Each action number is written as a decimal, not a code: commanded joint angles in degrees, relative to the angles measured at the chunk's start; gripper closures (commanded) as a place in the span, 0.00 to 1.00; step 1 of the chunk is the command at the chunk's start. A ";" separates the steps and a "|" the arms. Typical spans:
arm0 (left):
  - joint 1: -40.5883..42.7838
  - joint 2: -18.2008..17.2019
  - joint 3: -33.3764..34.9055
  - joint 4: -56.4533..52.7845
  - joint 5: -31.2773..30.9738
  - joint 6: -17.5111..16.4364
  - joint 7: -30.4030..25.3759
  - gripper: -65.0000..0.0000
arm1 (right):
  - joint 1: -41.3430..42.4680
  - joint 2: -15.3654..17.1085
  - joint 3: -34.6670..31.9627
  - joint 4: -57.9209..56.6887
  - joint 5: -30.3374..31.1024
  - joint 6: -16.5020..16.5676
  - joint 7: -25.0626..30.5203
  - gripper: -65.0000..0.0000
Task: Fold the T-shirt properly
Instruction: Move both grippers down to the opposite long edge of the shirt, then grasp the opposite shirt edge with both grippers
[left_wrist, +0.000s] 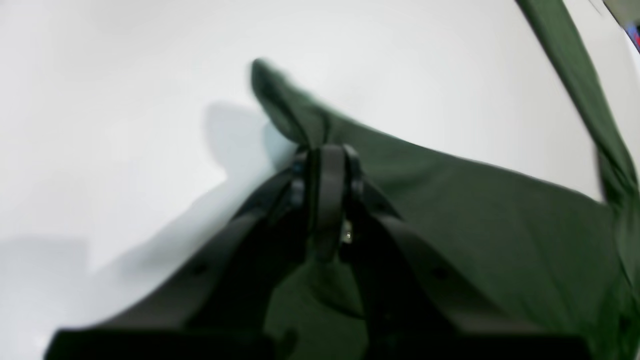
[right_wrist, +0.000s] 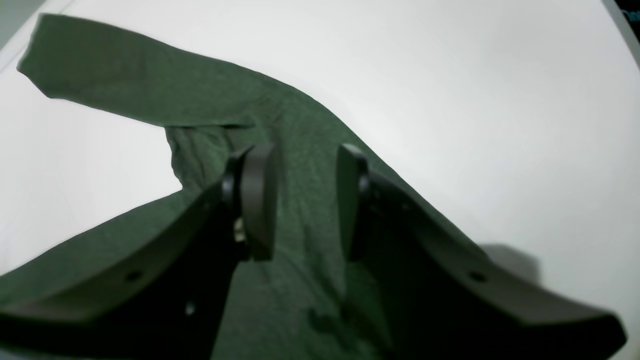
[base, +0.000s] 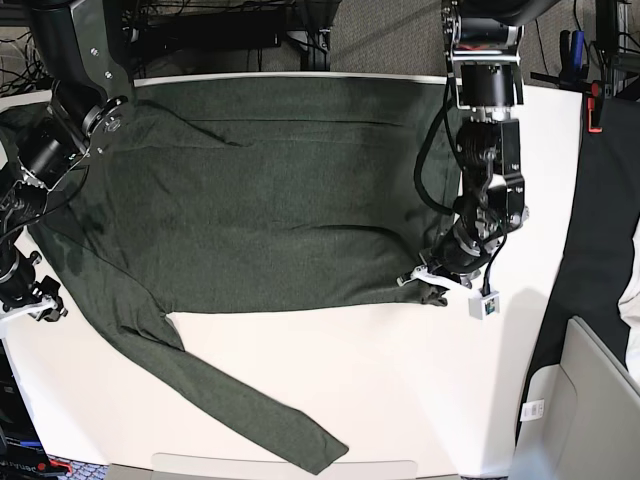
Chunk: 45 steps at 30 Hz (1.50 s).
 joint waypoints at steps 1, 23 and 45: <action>-0.30 -0.42 -0.06 3.00 -0.41 -0.43 -0.51 0.99 | 3.02 1.02 -0.13 1.04 -0.33 0.51 1.40 0.72; 6.47 -1.30 -0.23 13.90 -0.41 -0.61 1.68 0.99 | 5.13 2.52 -13.58 -9.78 -19.14 0.43 10.37 0.72; 8.14 -1.12 -0.23 15.31 -0.41 -0.61 1.68 0.99 | -2.07 8.58 -13.93 -13.38 -22.13 0.43 17.40 0.72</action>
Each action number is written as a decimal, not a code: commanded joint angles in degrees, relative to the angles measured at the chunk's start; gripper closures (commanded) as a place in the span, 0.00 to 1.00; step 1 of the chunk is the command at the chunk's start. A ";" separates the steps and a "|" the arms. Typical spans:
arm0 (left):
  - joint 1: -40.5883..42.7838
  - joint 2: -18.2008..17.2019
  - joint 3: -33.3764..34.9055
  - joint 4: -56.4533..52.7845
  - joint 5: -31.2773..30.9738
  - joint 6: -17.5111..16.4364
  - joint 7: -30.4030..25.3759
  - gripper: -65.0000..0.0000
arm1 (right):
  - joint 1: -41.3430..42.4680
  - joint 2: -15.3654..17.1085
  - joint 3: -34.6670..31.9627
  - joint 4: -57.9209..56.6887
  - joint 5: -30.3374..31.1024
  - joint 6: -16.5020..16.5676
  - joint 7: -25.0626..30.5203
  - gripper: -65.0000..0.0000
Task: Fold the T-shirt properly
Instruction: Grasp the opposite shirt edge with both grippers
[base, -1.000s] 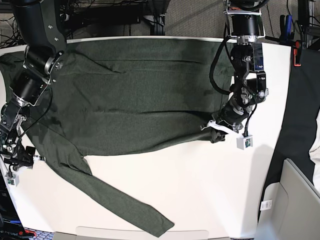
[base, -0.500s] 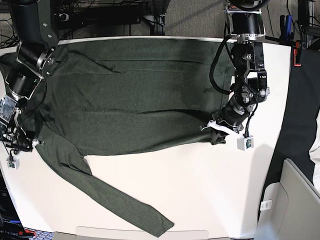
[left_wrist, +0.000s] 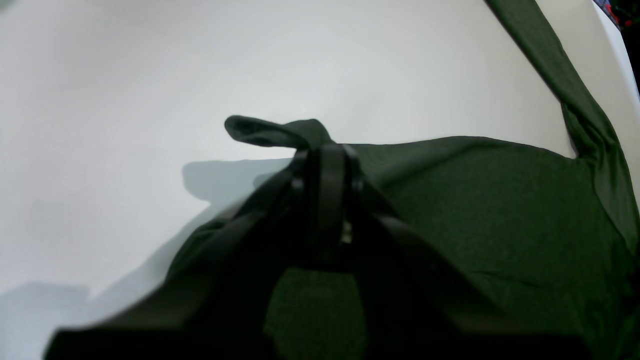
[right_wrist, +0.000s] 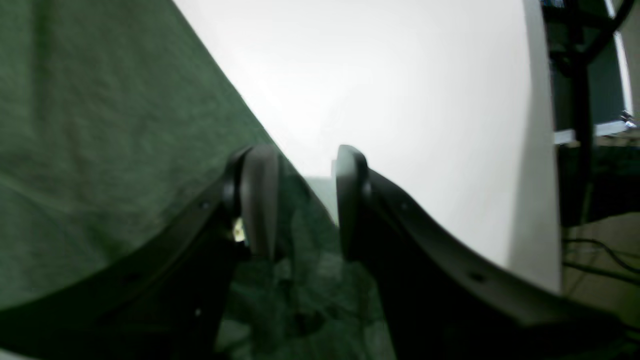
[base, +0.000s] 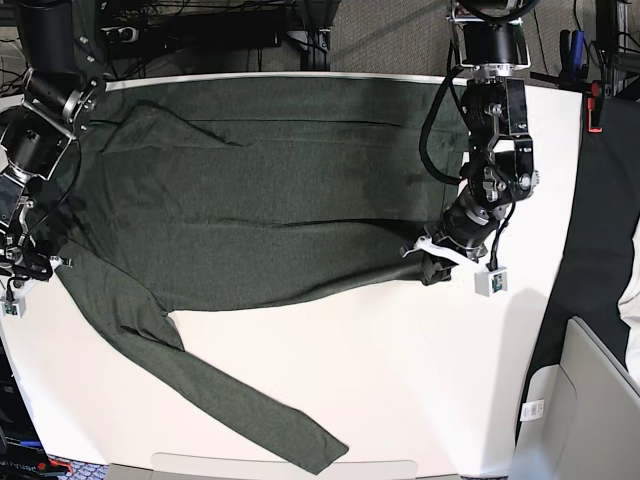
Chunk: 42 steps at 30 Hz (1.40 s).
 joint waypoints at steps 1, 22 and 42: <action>-0.96 -0.29 -0.17 1.95 -0.39 -0.23 -1.03 0.99 | 1.34 1.11 0.06 -0.40 0.14 0.01 2.00 0.72; 0.19 -0.20 -2.10 2.39 -0.48 -0.23 -1.03 0.99 | 1.07 -0.56 0.32 -8.84 2.42 0.54 3.23 0.95; 3.88 -0.20 -4.04 9.08 -0.48 -0.23 -0.85 0.99 | -4.12 -0.56 5.16 12.25 12.09 4.58 -14.62 0.99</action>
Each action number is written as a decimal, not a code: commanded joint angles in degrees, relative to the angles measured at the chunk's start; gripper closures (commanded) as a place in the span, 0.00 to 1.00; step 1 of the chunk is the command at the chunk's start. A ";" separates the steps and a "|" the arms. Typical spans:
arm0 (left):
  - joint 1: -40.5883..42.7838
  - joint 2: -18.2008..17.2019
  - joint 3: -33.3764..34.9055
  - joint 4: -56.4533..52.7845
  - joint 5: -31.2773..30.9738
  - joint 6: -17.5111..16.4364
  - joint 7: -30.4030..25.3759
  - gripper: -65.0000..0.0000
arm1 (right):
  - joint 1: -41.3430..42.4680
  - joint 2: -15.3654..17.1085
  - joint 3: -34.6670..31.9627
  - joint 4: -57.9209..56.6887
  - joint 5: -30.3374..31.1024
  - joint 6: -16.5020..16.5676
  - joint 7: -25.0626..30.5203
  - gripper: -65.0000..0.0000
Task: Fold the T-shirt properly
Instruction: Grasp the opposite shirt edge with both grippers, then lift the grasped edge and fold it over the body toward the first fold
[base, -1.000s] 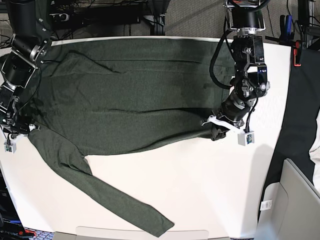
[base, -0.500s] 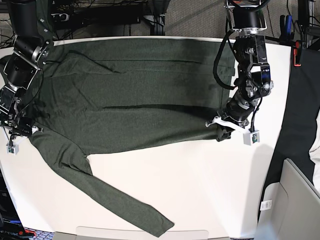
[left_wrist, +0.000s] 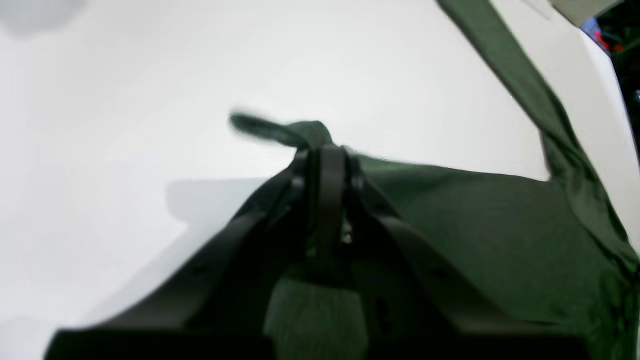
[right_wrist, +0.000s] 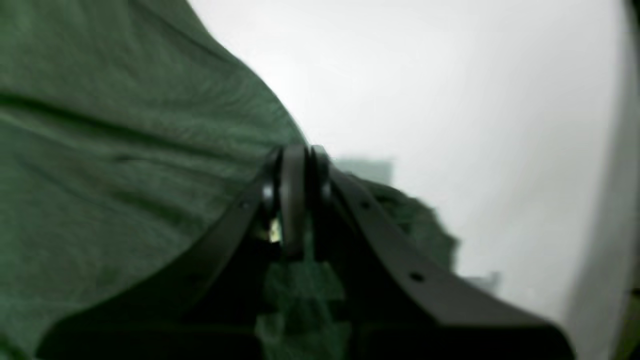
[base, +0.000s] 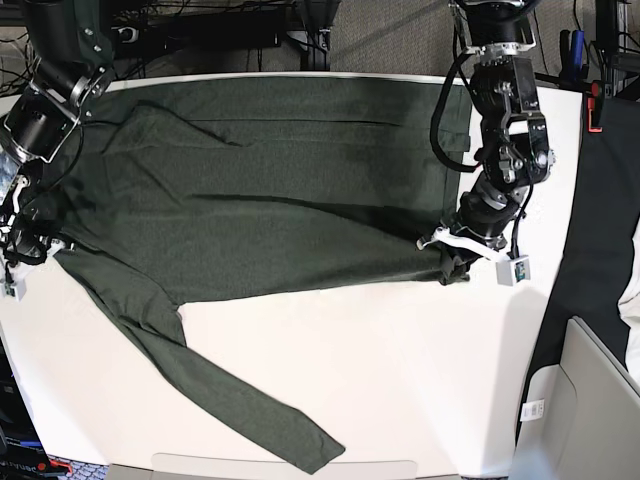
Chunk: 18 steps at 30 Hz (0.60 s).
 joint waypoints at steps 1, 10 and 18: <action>-0.82 -0.35 -0.17 1.84 -0.11 -0.19 -1.27 0.99 | 0.34 1.12 0.09 2.84 1.70 0.25 -0.86 0.99; 4.37 -0.35 -0.26 7.12 -0.11 -0.19 -1.35 0.99 | -4.94 3.14 0.17 13.04 15.59 0.25 -8.06 0.99; 5.86 -0.62 -0.26 7.12 -0.11 -0.28 -1.88 0.99 | -3.53 3.93 -0.27 12.69 10.84 -0.19 -0.94 0.96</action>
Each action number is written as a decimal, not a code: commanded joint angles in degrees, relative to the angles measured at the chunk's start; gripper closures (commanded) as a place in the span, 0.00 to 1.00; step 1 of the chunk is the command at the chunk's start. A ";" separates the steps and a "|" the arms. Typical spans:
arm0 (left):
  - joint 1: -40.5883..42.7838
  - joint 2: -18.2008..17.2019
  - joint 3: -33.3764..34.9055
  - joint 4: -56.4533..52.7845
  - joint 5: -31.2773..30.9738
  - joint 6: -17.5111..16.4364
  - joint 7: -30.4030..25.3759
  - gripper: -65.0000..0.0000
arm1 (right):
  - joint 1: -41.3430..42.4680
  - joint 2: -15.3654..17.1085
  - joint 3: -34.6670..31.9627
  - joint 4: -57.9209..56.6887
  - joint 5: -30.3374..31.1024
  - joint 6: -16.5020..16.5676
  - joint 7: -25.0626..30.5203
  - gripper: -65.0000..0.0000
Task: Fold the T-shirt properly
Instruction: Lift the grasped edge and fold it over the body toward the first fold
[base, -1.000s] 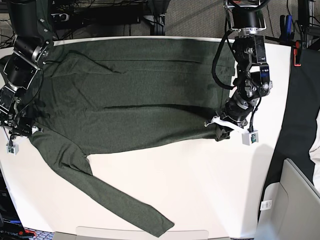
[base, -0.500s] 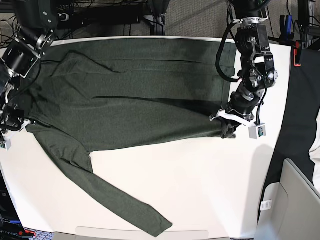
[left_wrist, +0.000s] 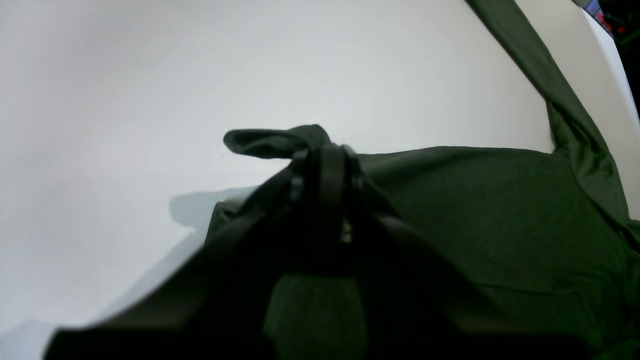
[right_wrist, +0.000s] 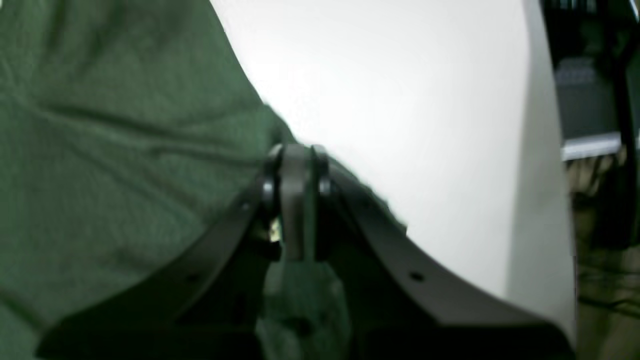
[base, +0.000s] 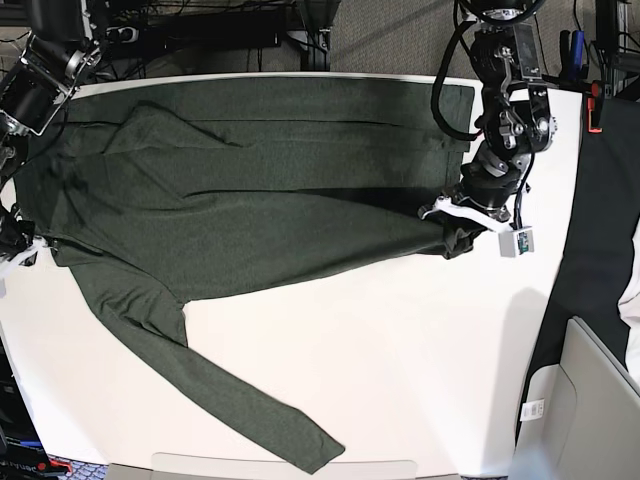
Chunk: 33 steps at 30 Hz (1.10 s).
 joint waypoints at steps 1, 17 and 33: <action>-0.65 -0.20 -0.19 1.22 -0.28 -0.30 -1.14 0.99 | 3.10 1.40 -0.49 0.84 -1.41 -0.14 1.77 0.92; 1.11 -0.29 -0.19 1.31 -0.28 -0.39 -1.40 0.99 | 11.01 1.49 -8.84 -19.20 -19.17 -0.14 16.80 0.49; 0.93 -0.20 -0.19 1.31 -0.28 -0.39 -1.22 0.99 | 13.74 0.17 -9.28 -32.65 -19.26 -0.14 25.68 0.78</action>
